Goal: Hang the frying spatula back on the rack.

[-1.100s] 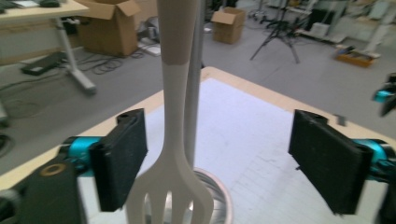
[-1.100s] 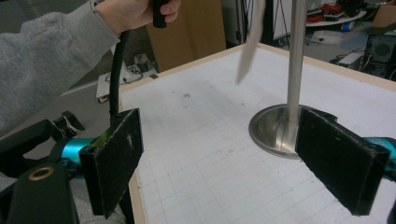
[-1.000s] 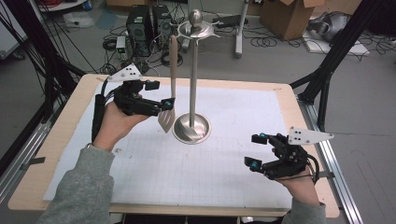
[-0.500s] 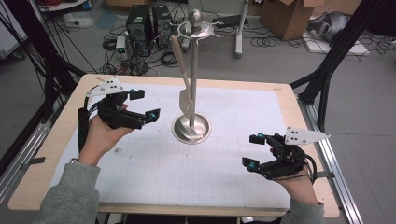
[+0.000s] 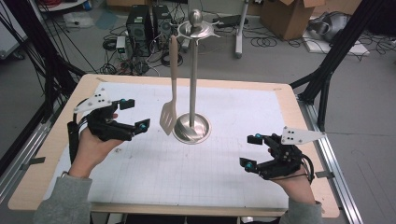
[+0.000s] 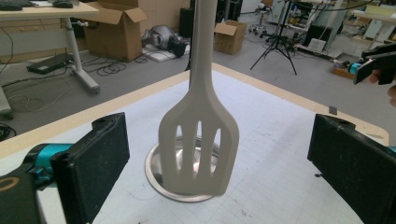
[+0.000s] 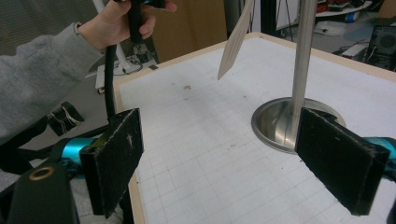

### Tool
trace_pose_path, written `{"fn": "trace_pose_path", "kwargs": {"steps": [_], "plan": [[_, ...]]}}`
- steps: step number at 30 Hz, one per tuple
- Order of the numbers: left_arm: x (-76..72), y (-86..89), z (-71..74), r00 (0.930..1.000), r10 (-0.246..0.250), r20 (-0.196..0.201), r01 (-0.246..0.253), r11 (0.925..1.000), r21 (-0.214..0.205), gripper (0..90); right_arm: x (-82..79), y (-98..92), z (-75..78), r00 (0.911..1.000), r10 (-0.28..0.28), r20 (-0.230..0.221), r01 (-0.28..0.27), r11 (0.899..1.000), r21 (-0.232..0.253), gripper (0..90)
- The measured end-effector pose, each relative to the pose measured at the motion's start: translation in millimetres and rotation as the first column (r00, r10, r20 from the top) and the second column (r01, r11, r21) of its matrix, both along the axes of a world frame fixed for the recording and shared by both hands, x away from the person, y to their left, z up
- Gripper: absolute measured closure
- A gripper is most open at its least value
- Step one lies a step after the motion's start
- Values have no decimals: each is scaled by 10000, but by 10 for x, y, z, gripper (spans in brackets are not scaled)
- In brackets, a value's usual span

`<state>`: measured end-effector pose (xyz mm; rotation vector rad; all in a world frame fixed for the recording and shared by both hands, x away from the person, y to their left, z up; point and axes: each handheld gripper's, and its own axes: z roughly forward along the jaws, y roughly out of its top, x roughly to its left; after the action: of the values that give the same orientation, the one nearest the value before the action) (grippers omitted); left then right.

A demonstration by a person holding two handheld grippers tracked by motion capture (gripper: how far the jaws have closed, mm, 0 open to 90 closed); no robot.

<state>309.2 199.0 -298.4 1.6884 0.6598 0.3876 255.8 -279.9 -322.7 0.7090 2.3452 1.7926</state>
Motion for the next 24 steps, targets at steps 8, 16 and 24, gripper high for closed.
{"fn": "trace_pose_path", "kwargs": {"steps": [8, 16, 24], "plan": [[-125, 277, -57, 9997, 202, 97, -197, 9985, -520, 60, -3, 7, 12, 9999, -93, 131, 92, 9999, 48, 143], [-278, 415, -150, 9981, 340, 517, -309, 9977, -600, 60, -11, -4, 23, 9995, -161, 272, 157, 9998, 126, 143], [-403, 393, -192, 9987, -14, 517, 46, 9981, -618, 60, -22, -45, 35, 9985, -240, 482, 225, 9992, 318, 143]]}}
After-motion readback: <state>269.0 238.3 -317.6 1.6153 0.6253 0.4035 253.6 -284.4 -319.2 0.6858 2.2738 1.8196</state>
